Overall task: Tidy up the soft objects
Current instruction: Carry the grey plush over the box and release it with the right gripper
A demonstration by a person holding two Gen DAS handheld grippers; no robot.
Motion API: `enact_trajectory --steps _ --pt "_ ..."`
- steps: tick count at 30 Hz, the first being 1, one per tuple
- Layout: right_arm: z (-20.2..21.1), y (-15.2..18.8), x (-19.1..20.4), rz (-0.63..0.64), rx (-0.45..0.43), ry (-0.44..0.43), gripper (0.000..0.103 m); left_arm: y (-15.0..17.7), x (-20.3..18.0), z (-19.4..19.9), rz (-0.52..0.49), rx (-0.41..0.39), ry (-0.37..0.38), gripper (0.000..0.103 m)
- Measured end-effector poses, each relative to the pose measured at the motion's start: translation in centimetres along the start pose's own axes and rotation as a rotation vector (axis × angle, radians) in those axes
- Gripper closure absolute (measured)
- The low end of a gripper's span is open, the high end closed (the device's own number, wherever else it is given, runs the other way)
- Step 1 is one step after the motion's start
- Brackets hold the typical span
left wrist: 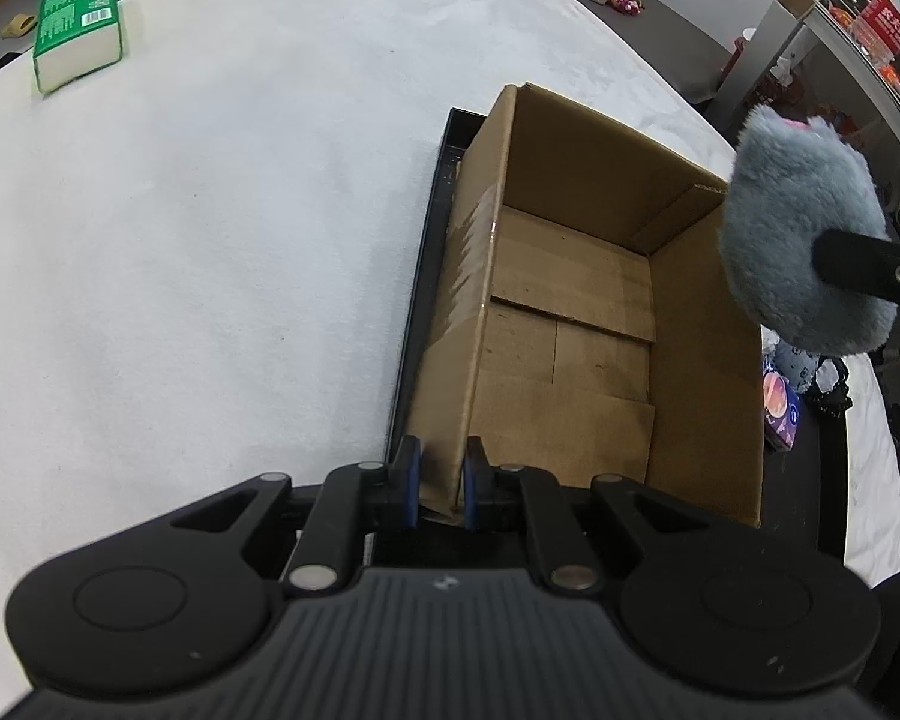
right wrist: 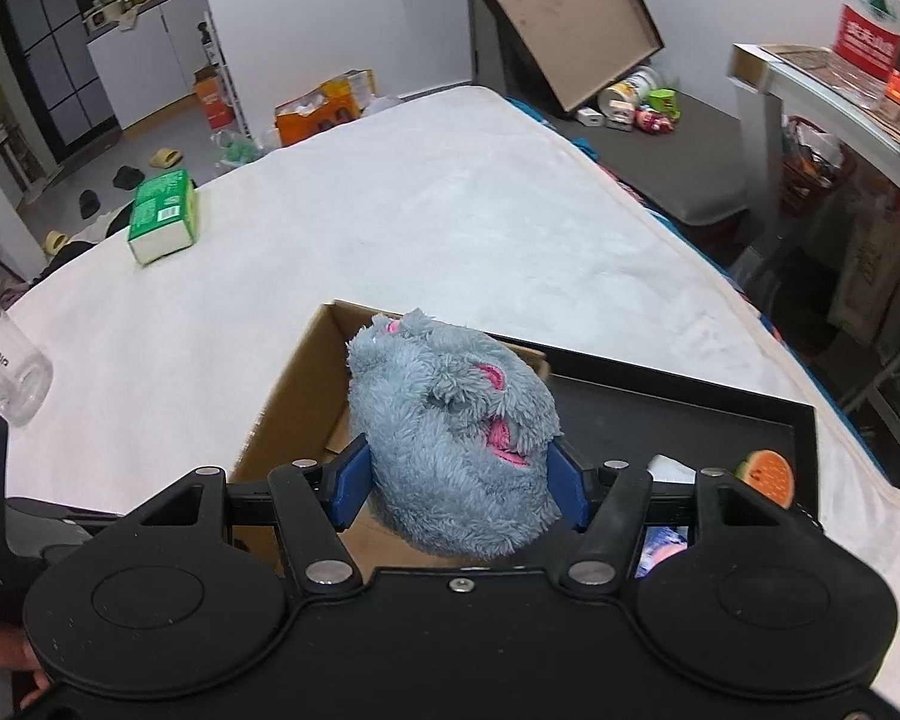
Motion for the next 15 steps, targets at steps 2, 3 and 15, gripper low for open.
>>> enact_trajectory --steps 2,3,15 --pt "-0.3 -0.2 0.7 0.007 0.004 -0.007 0.044 0.0 0.0 0.0 0.004 0.001 0.003 0.091" --pt "-0.4 -0.3 1.0 0.009 0.007 -0.012 0.044 0.0 0.0 0.0 0.004 0.001 0.003 0.091" --pt "-1.4 -2.1 3.6 0.020 -0.035 -0.048 0.025 0.0 -0.1 0.0 -0.011 0.003 -0.004 0.092"
Point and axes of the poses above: each gripper's, at about its wrist camera, not at the fingertips, and z roughly against the way its jaws point, x to its left, y to its underside, the point moved 9 cm from there along -z, roughly the way its jaws point, and after that the axes turned 5 degrees about y, right-handed, at the moved point
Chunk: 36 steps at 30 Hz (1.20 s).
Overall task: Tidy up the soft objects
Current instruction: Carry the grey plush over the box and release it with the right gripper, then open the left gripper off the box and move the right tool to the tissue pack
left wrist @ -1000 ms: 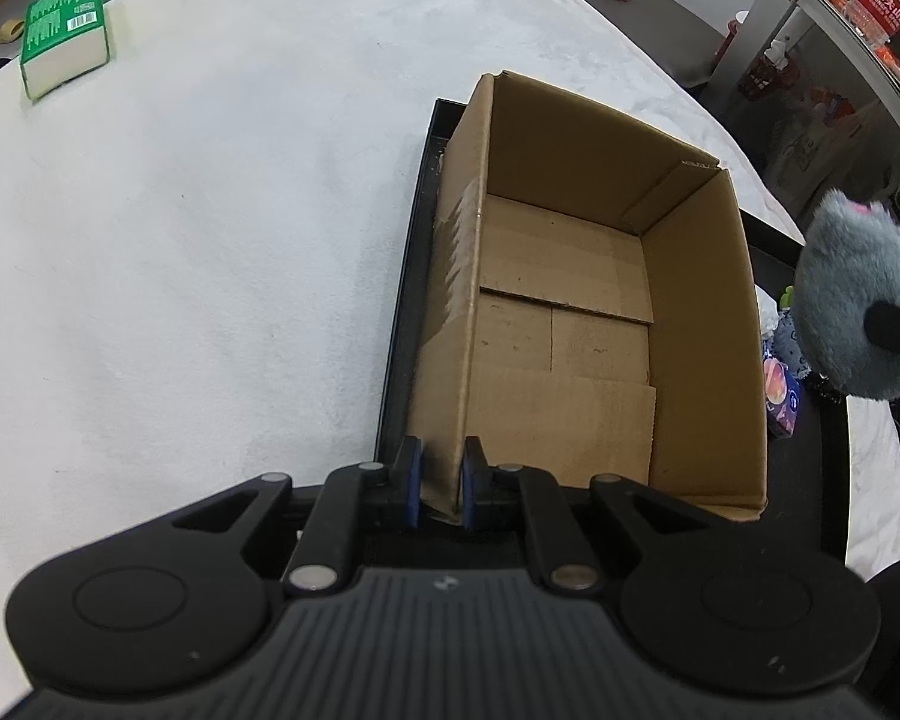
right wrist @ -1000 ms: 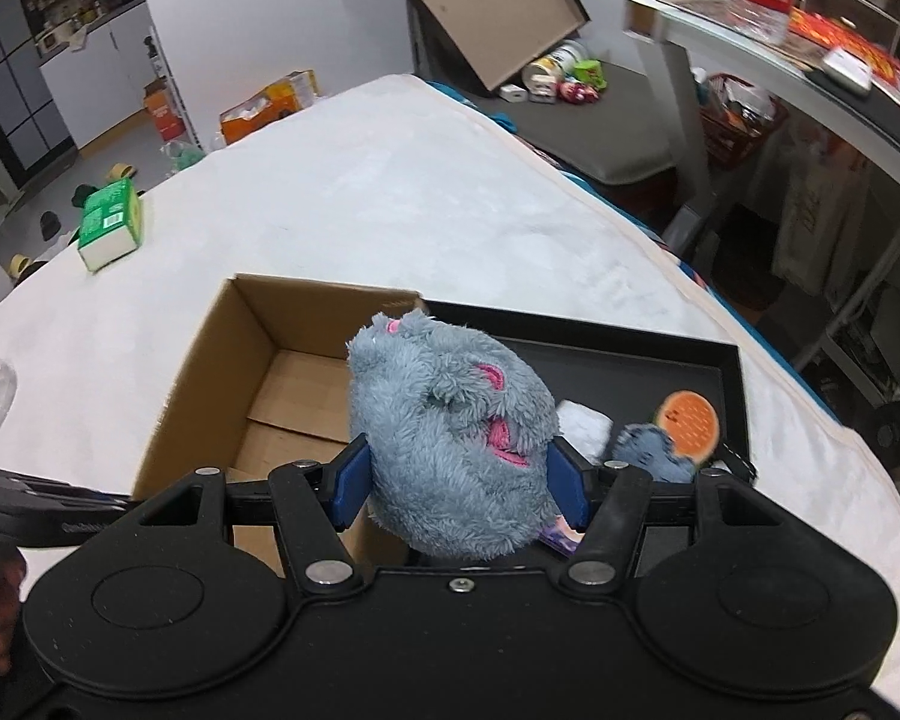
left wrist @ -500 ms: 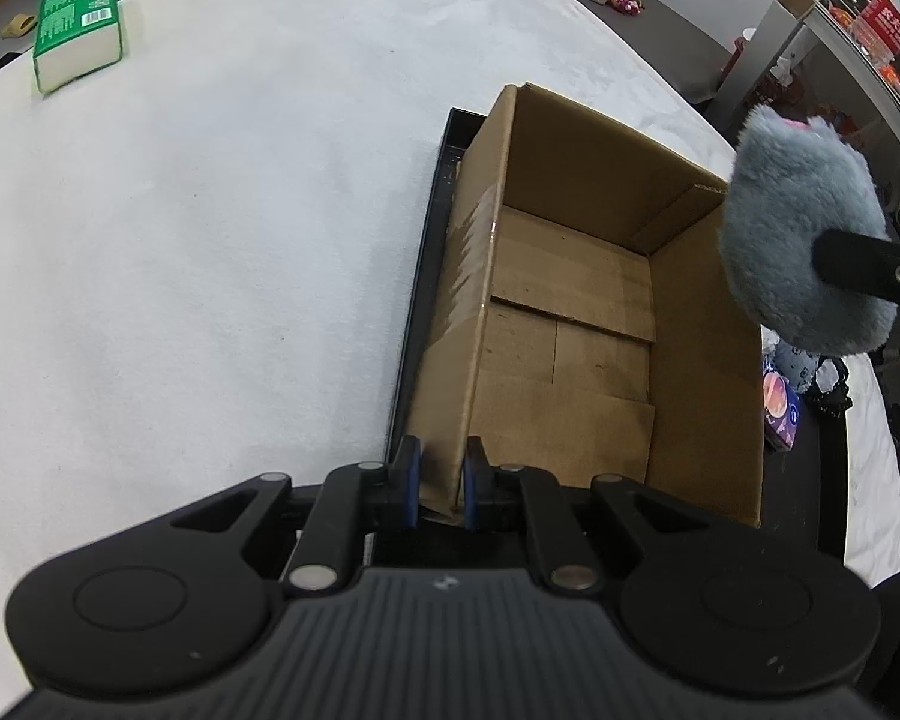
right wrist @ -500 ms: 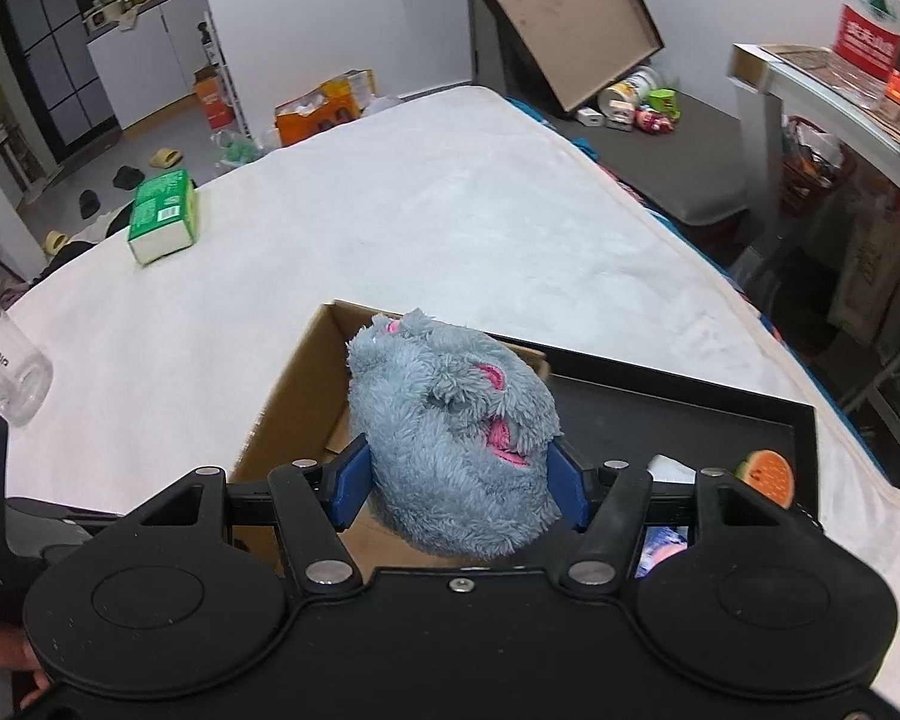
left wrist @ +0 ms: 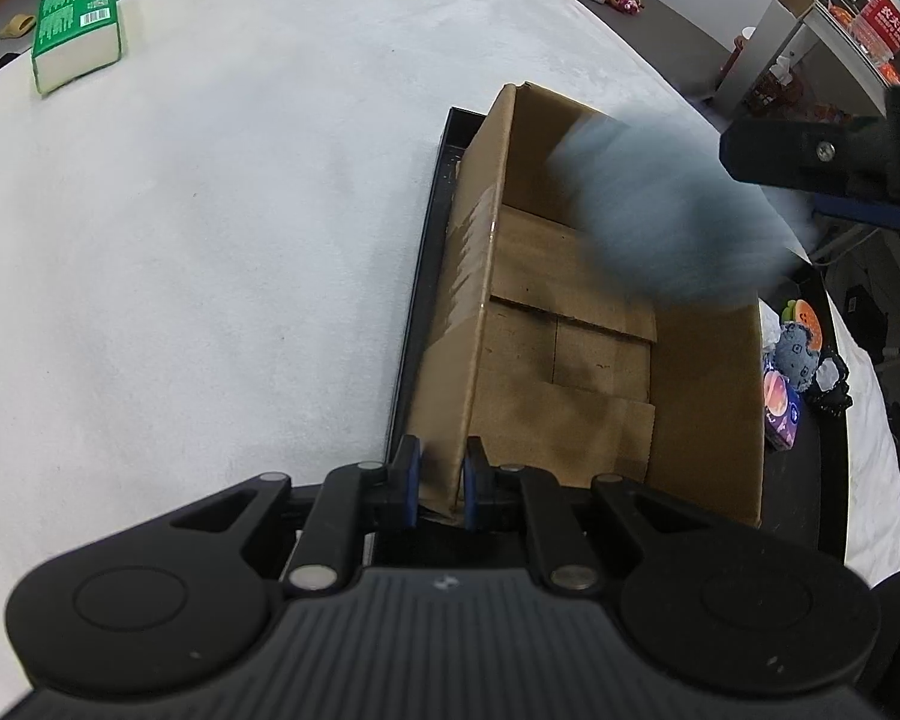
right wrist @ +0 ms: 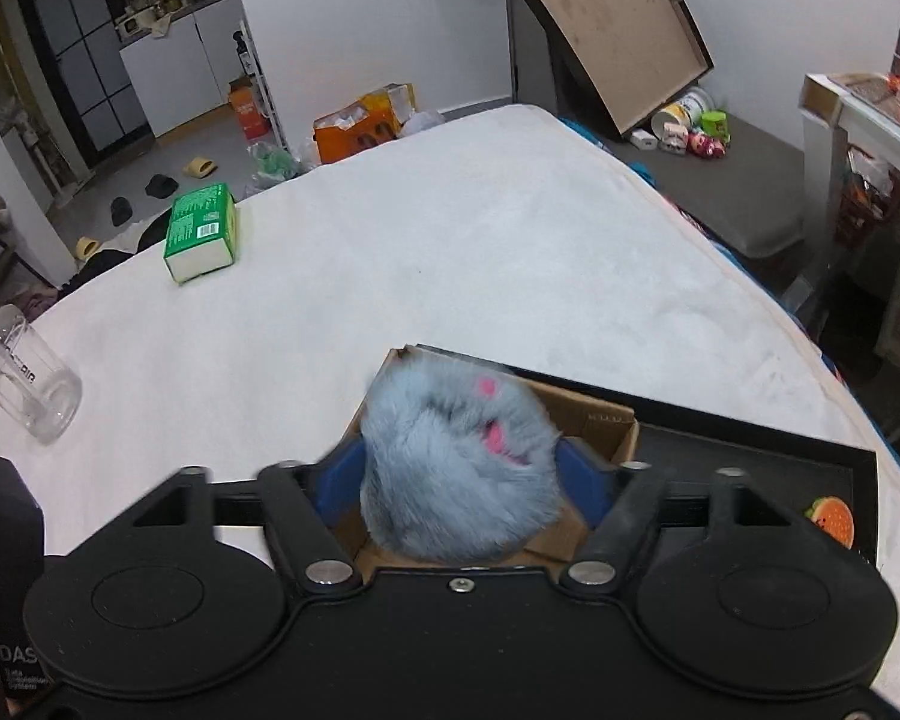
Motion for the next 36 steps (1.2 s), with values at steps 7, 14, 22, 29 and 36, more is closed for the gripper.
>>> enact_trajectory --steps 7,14,22,29,36 --pt "0.2 1.2 -0.9 0.007 0.021 0.011 0.025 0.0 -0.2 -0.2 -0.009 0.009 -0.008 0.091" --pt "1.2 3.4 -3.3 -0.027 0.043 0.031 0.025 -0.1 -0.4 -0.1 -0.026 0.013 -0.022 0.091" --pt "2.6 5.7 -6.8 -0.080 0.041 0.056 0.023 -0.1 -0.5 0.1 -0.024 0.002 -0.050 0.090" --pt "2.9 7.8 -10.2 -0.151 0.046 0.071 0.022 -0.1 -0.5 0.8 -0.014 -0.034 -0.103 0.074" --pt "2.8 10.2 -13.6 -0.223 0.066 0.089 0.020 -0.4 -1.2 2.1 -0.048 -0.098 -0.152 0.043"
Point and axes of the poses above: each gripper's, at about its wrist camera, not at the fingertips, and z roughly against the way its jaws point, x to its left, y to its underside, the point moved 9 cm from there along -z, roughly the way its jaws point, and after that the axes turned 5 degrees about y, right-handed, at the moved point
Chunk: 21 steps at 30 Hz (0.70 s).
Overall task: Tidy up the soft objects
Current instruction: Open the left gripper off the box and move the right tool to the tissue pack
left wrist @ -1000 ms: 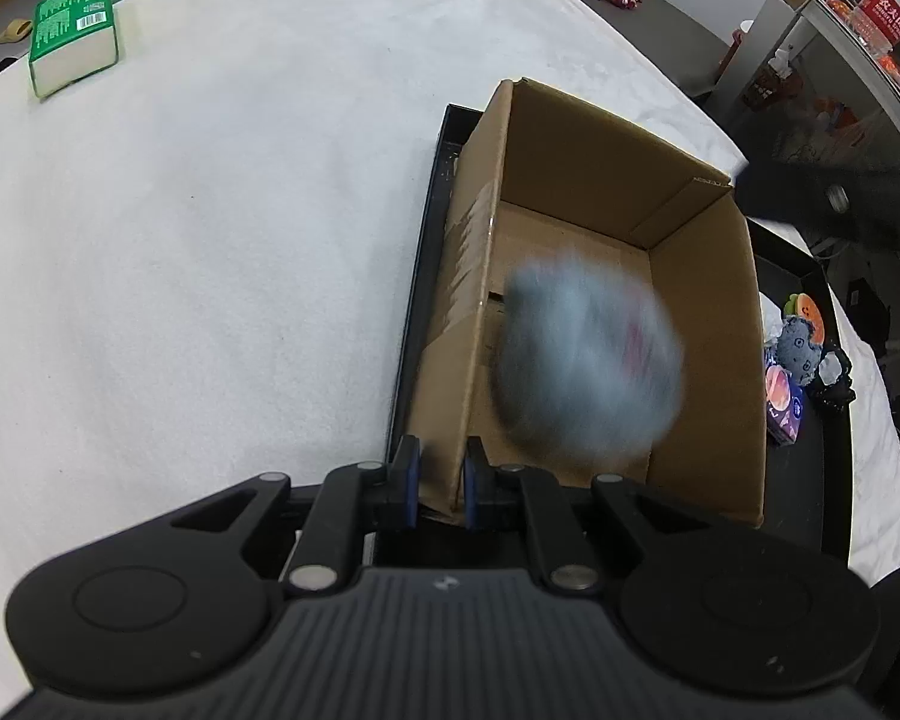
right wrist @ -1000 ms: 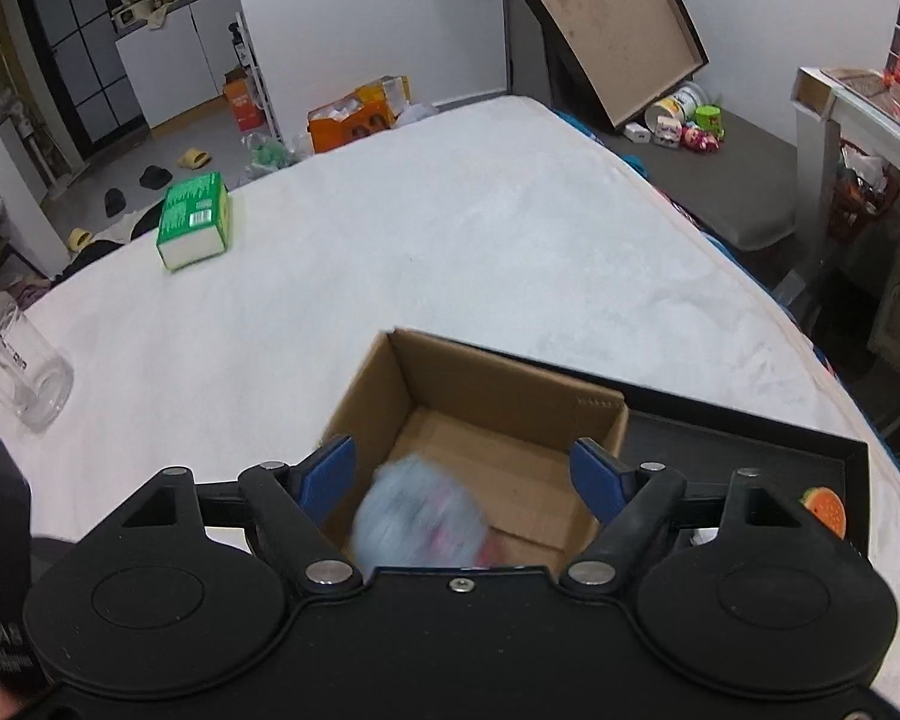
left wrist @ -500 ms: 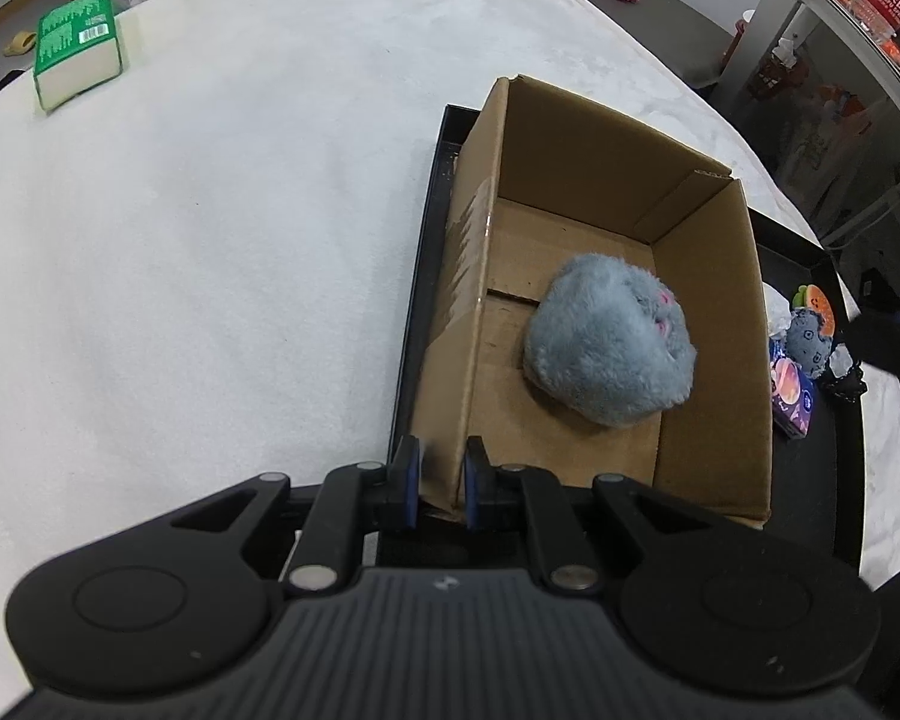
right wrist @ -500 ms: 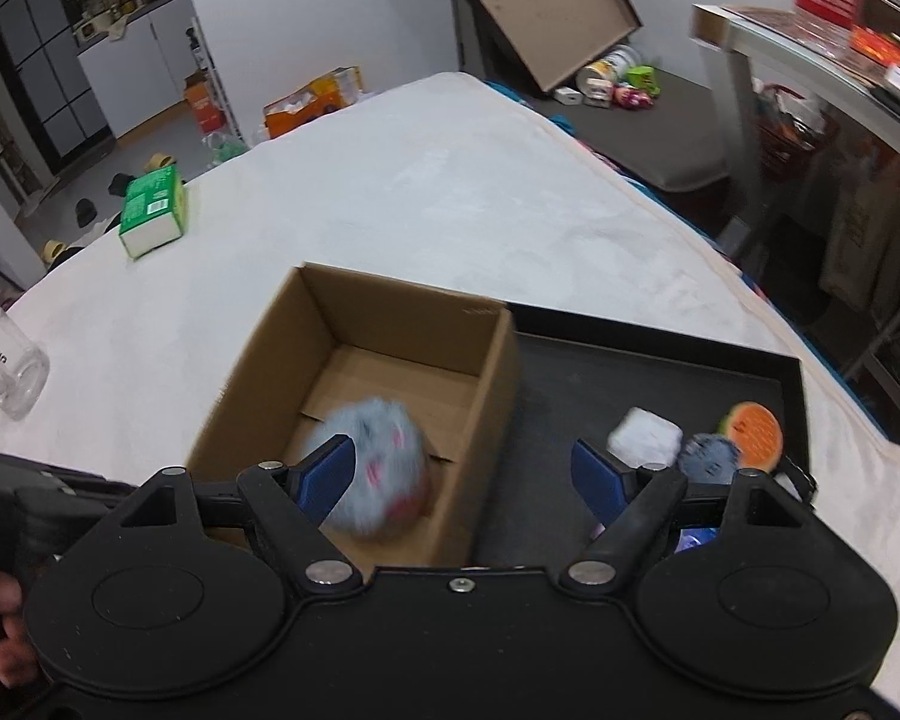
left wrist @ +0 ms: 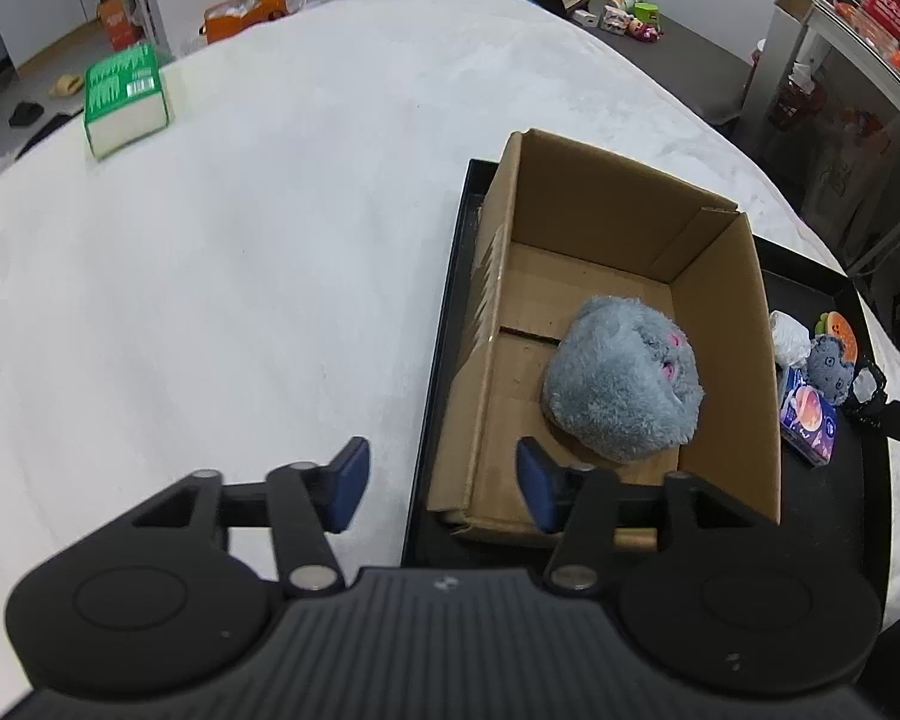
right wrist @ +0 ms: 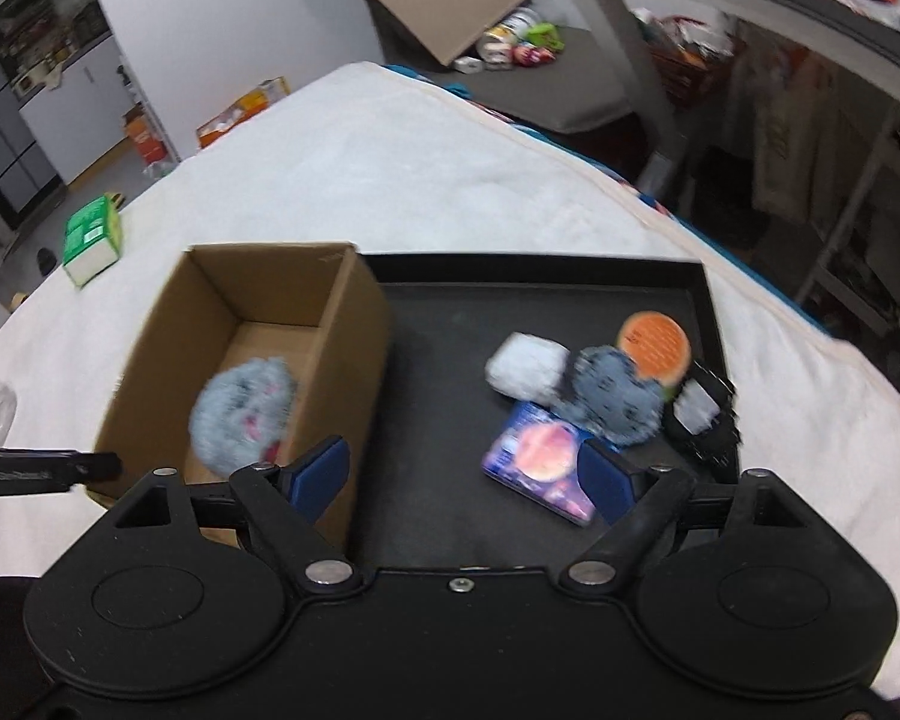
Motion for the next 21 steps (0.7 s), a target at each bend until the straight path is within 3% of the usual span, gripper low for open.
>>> enact_trajectory --steps 4,13,21 --pt "-0.3 0.8 -2.1 -0.043 0.008 0.011 0.019 -0.1 -0.8 0.1 -0.038 -0.007 -0.024 0.035" --pt "-1.7 2.1 -5.4 -0.121 0.028 0.015 0.016 -0.2 -2.1 -0.1 -0.100 -0.007 -0.079 0.035" --pt "-3.3 2.6 -6.3 -0.173 0.047 -0.002 0.007 -0.2 -3.1 -0.7 -0.132 0.014 -0.120 0.035"
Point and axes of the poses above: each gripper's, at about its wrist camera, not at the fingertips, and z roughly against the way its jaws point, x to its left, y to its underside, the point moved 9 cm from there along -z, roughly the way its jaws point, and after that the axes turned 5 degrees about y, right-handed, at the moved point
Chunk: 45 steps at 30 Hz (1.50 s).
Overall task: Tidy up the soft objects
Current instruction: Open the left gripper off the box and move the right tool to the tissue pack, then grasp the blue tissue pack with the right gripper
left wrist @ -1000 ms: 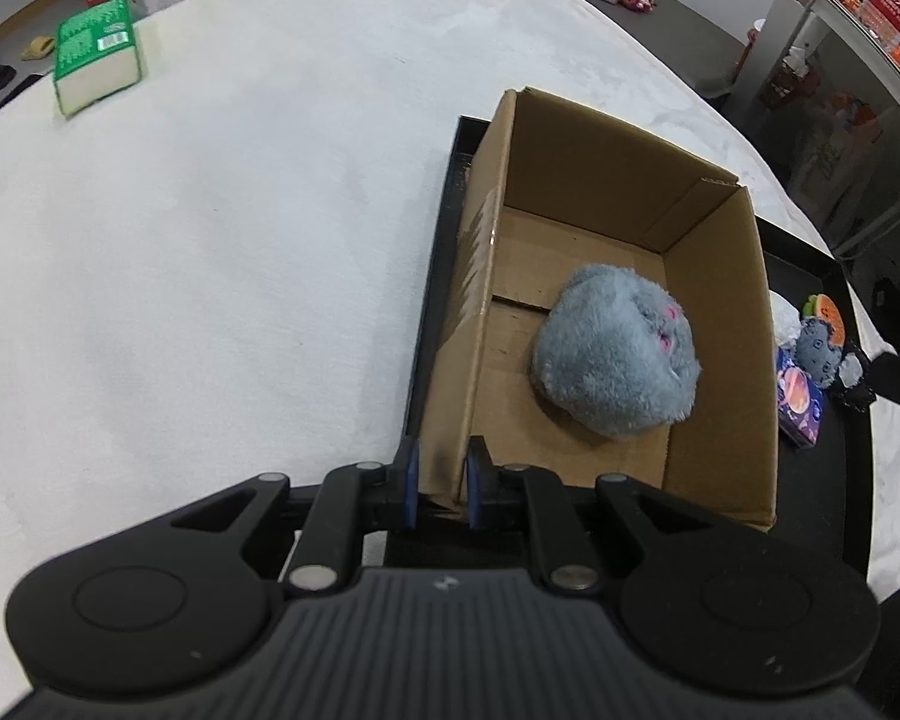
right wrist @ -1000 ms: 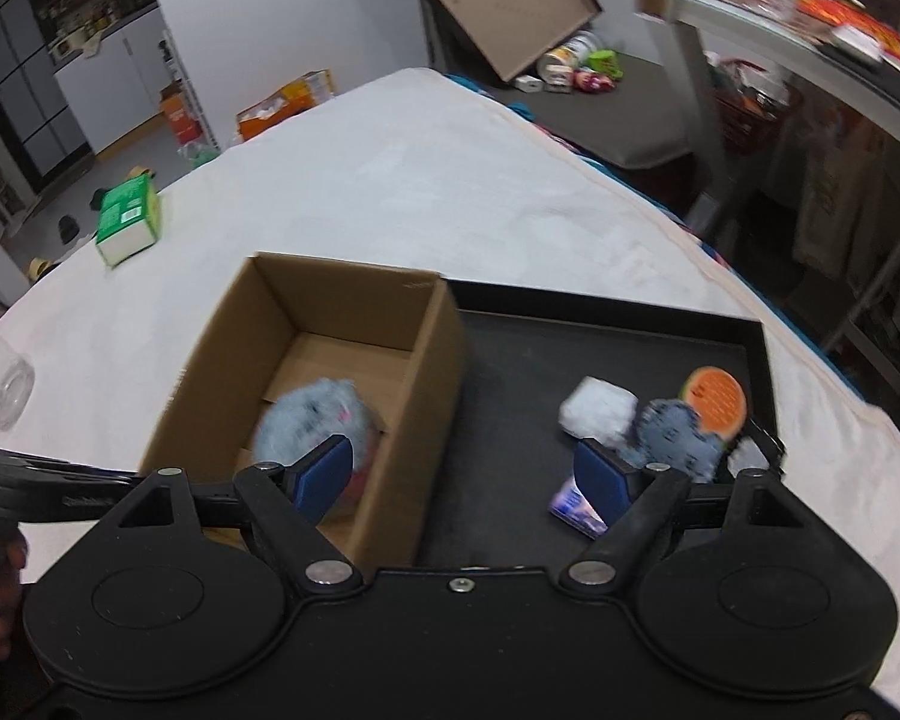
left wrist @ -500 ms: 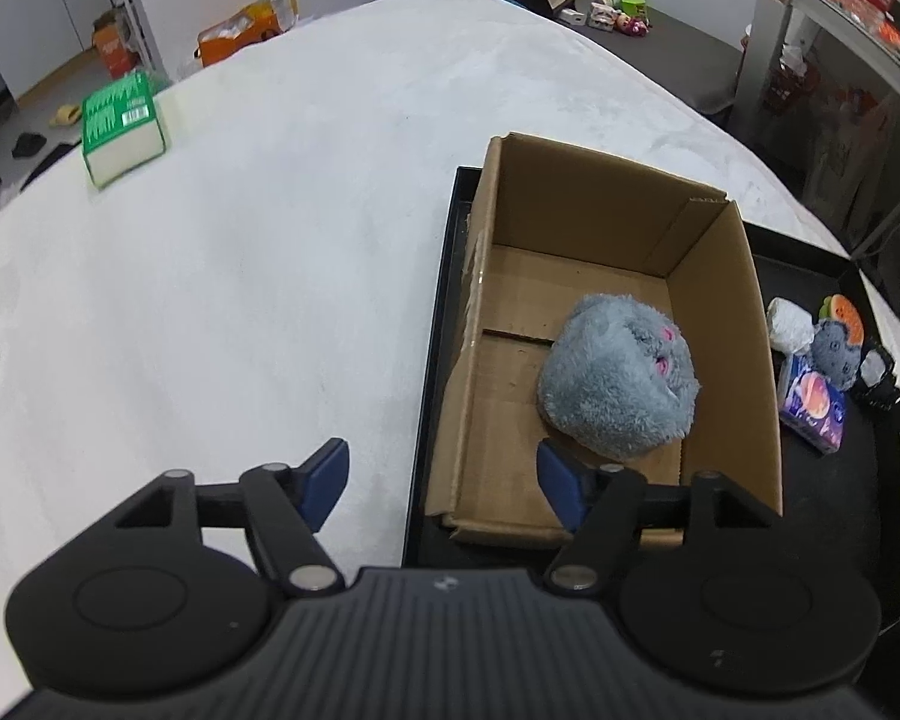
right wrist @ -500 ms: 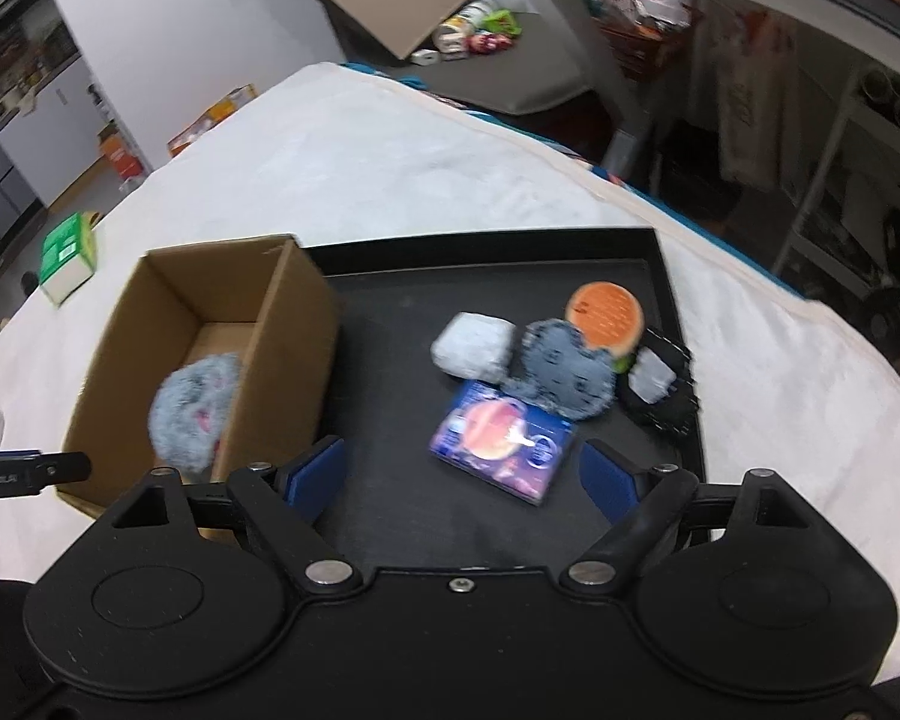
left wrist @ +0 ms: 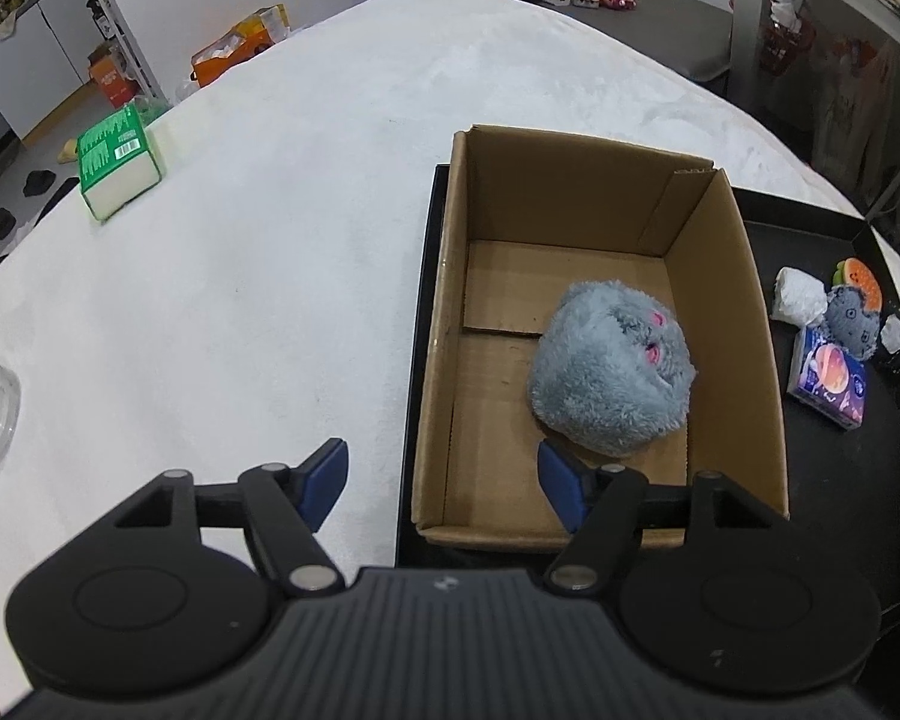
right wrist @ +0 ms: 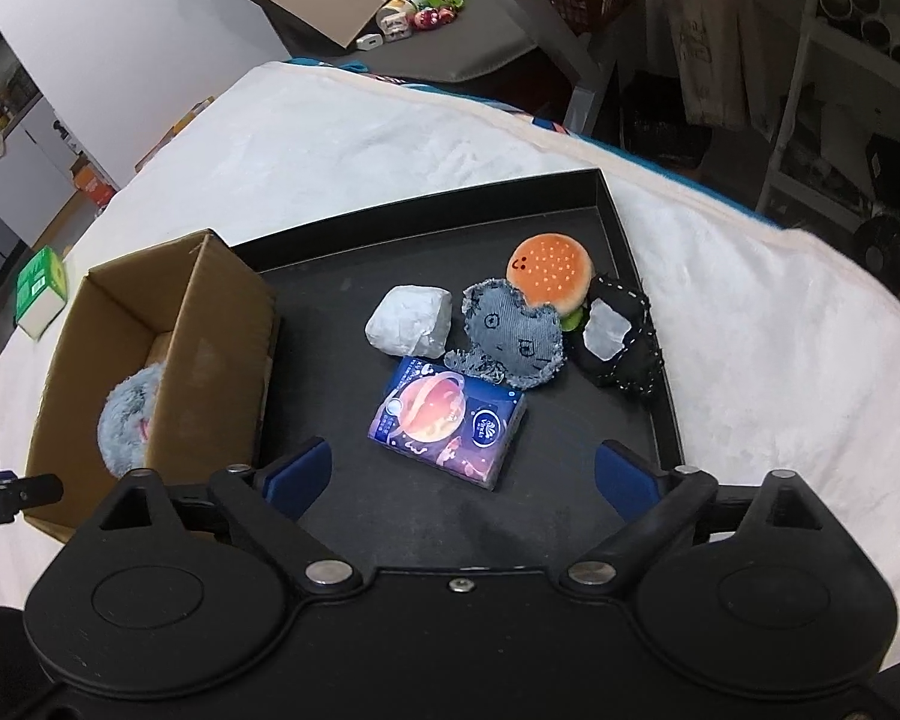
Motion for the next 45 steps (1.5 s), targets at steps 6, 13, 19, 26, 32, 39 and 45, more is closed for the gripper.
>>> enact_trajectory --steps 6,13,19,26,32,39,45 --pt "-1.6 -0.1 0.7 -0.026 0.004 -0.011 0.004 -0.1 -0.5 -0.3 -0.022 0.017 -0.030 0.035" --pt "-3.9 -0.1 2.0 -0.037 0.014 -0.004 0.000 -0.1 -1.3 -0.7 -0.059 0.035 -0.040 0.035" --pt "-5.7 -0.3 2.5 -0.045 0.025 0.039 0.000 -0.1 -1.7 -0.9 -0.083 0.045 -0.046 0.035" --pt "-7.9 -0.5 3.1 -0.033 0.056 0.112 0.000 -0.1 -2.0 -1.2 -0.090 0.057 -0.035 0.035" --pt "-9.0 -0.4 3.6 -0.016 0.075 0.151 0.000 0.0 -2.6 -1.5 -0.114 0.069 -0.034 0.035" --pt "-8.9 0.4 2.5 0.000 0.086 0.213 0.008 0.0 -3.0 -1.6 -0.135 0.067 -0.036 0.035" --pt "-7.8 0.7 1.6 0.005 0.063 0.199 0.028 -0.1 -2.6 -1.5 -0.107 0.064 -0.032 0.035"
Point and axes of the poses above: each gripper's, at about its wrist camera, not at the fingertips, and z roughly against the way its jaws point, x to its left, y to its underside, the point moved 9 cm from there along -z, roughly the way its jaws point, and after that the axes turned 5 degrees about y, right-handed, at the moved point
